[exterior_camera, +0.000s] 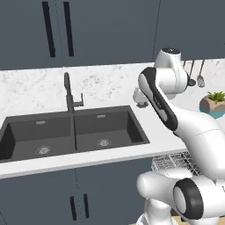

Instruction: Pick up the cup and bowl from the counter, place them in the dishwasher, and close the dishwasher door.

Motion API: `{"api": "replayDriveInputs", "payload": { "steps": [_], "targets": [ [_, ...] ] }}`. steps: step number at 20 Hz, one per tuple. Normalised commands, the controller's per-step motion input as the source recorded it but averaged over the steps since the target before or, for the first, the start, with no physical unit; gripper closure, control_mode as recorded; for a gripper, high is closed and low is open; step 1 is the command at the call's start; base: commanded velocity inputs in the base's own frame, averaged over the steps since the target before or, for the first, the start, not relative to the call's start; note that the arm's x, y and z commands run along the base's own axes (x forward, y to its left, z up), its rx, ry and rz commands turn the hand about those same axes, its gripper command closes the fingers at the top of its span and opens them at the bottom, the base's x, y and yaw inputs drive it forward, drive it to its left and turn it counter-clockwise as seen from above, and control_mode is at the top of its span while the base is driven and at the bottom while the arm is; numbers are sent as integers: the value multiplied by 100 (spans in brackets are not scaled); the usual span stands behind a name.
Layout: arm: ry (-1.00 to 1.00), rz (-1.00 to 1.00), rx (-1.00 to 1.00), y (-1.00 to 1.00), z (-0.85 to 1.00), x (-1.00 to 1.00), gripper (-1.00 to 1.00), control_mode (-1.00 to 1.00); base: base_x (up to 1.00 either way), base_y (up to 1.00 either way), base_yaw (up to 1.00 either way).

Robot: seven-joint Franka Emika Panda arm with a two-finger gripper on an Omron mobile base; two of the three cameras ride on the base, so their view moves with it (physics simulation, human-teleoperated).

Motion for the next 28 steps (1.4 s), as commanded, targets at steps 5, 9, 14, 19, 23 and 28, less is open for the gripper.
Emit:
{"api": "replayDriveInputs", "payload": {
  "steps": [5, 9, 14, 19, 23, 28],
  "targets": [
    [0, 0, 0, 0, 0, 0, -100, 100, -5, 0, 0],
    [0, 0, 0, 0, 0, 0, -100, 100, -21, 0, -10],
    [0, 0, 0, 0, 0, 0, -100, 100, -1, 16, -48],
    [0, 0, 0, 0, 0, 0, -100, 100, 0, 53, -56],
    [0, 0, 0, 0, 0, 0, -100, 100, 0, 68, -61],
    [0, 0, 0, 0, 0, 0, -100, 100, 3, 57, -63]
  ]
}}
